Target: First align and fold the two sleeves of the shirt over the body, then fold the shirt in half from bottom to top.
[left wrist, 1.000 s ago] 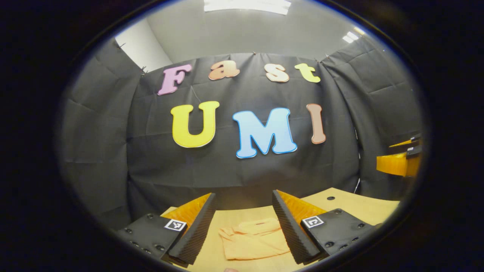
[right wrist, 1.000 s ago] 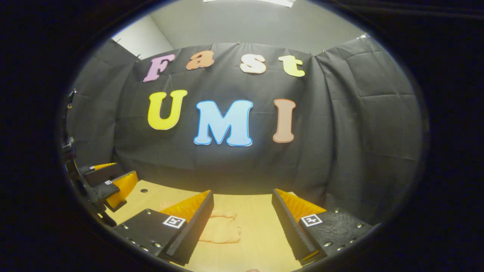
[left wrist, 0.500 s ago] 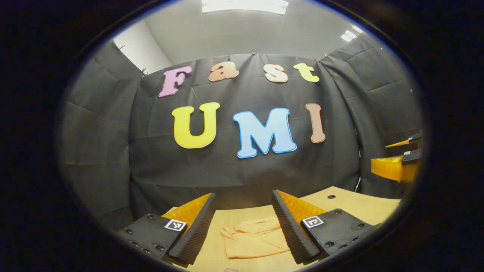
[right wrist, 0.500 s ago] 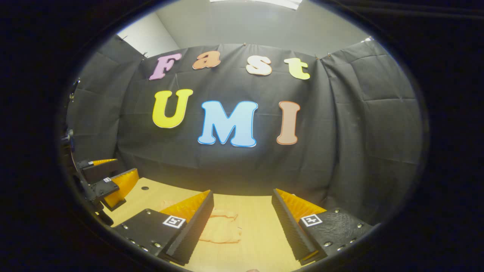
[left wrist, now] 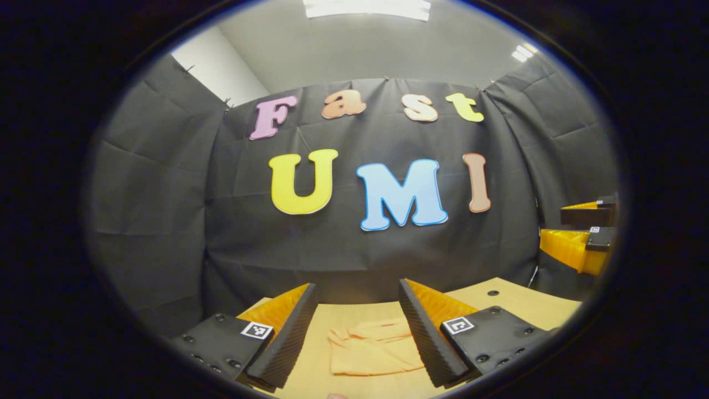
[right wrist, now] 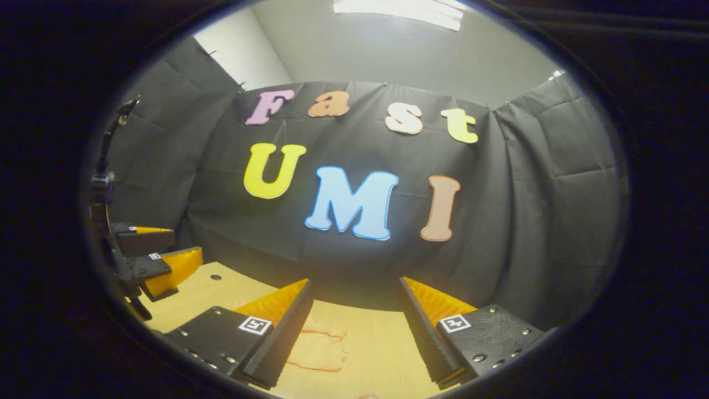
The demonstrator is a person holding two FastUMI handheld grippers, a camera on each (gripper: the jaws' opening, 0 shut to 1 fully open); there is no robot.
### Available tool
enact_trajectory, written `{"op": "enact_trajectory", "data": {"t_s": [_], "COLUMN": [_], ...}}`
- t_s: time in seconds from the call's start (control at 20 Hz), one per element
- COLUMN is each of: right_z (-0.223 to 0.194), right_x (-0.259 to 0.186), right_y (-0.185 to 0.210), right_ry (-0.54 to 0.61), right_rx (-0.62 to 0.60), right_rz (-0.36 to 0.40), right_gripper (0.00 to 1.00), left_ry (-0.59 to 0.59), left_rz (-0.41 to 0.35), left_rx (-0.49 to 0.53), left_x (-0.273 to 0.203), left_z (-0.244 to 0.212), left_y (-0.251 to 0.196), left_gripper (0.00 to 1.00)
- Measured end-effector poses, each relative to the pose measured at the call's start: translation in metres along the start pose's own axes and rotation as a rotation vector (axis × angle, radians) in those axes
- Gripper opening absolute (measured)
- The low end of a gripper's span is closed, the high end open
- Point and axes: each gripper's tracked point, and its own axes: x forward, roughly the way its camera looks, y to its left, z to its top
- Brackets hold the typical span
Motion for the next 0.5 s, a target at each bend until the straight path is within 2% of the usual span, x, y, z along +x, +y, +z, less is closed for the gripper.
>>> {"op": "enact_trajectory", "data": {"t_s": [0.25,0.35,0.4,0.5], "right_z": [0.003,0.006,0.007,0.006], "right_x": [0.004,0.003,0.002,0.001], "right_y": [0.009,0.009,0.009,0.008], "right_ry": [-0.014,-0.023,-0.025,-0.022], "right_rx": [0.003,0.008,0.011,0.018], "right_rz": [0.042,0.037,0.035,0.029], "right_gripper": [0.94,0.94,0.94,0.94], "left_ry": [-0.017,-0.026,-0.028,-0.031], "left_rz": [0.049,0.043,0.041,0.033], "left_rx": [0.005,0.01,0.016,0.023], "left_x": [-0.007,-0.01,-0.01,-0.013], "left_z": [0.011,0.015,0.016,0.017], "left_y": [0.006,0.003,0.003,0.0], "left_gripper": [0.99,0.95,0.99,0.99]}}
